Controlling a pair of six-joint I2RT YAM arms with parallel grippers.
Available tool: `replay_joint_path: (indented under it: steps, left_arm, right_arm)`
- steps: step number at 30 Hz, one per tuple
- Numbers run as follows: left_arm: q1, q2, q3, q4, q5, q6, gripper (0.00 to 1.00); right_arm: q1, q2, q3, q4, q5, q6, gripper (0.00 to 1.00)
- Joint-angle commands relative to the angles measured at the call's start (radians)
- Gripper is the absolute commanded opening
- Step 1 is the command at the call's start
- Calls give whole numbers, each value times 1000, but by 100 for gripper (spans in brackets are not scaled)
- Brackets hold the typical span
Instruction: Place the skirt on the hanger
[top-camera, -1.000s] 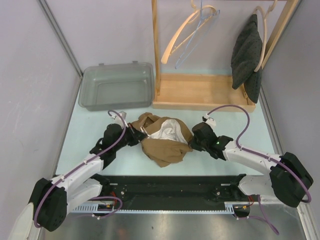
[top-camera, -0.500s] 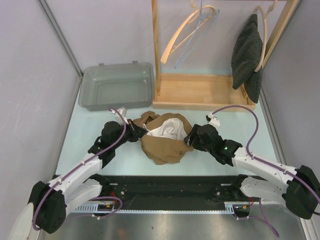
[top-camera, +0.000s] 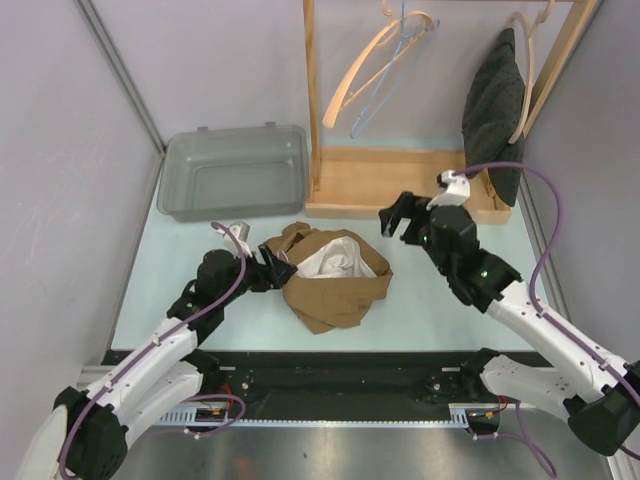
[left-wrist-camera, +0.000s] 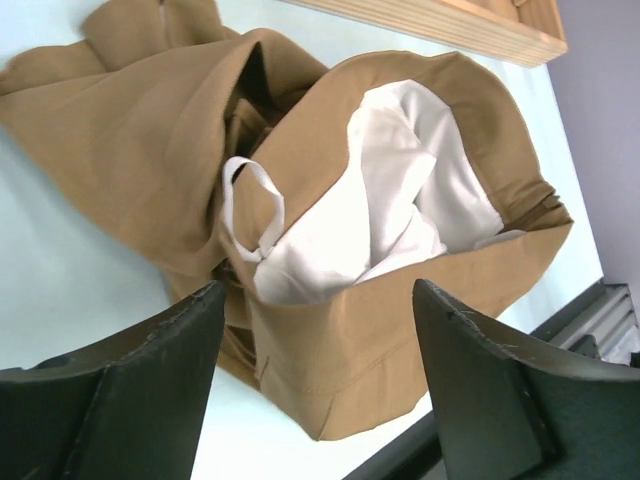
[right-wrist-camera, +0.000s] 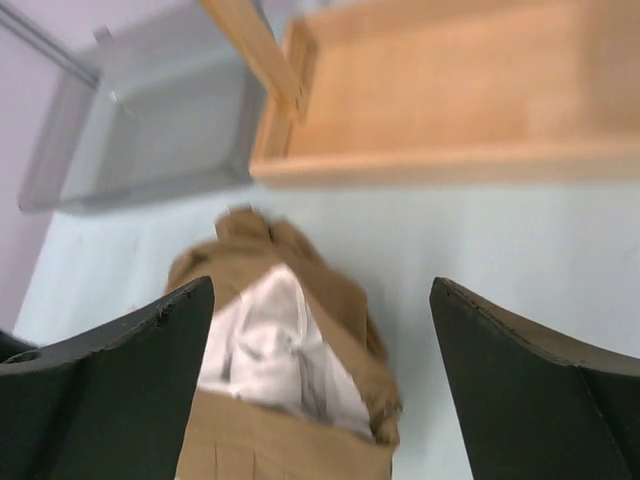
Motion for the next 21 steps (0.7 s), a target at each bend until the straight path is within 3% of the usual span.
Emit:
replay_joint_path:
  steps: [1,7,14,21]
  left_arm:
    - [5,-44,64,-79,-71,48,81]
    - [5,-101,113,-165,-137,57,82]
    - [5,-157,179,-269,-226,82,83]
    - [5,-196,210,-334,-251,94,84]
  right_arm:
    - [-68,62,146,145,-51,-190,94]
    - [-168,198,320,352,-196,-256,93]
    - [-268,395,519,490,-318,-201,92]
    - [-297,674,898,319,-351,-236,87]
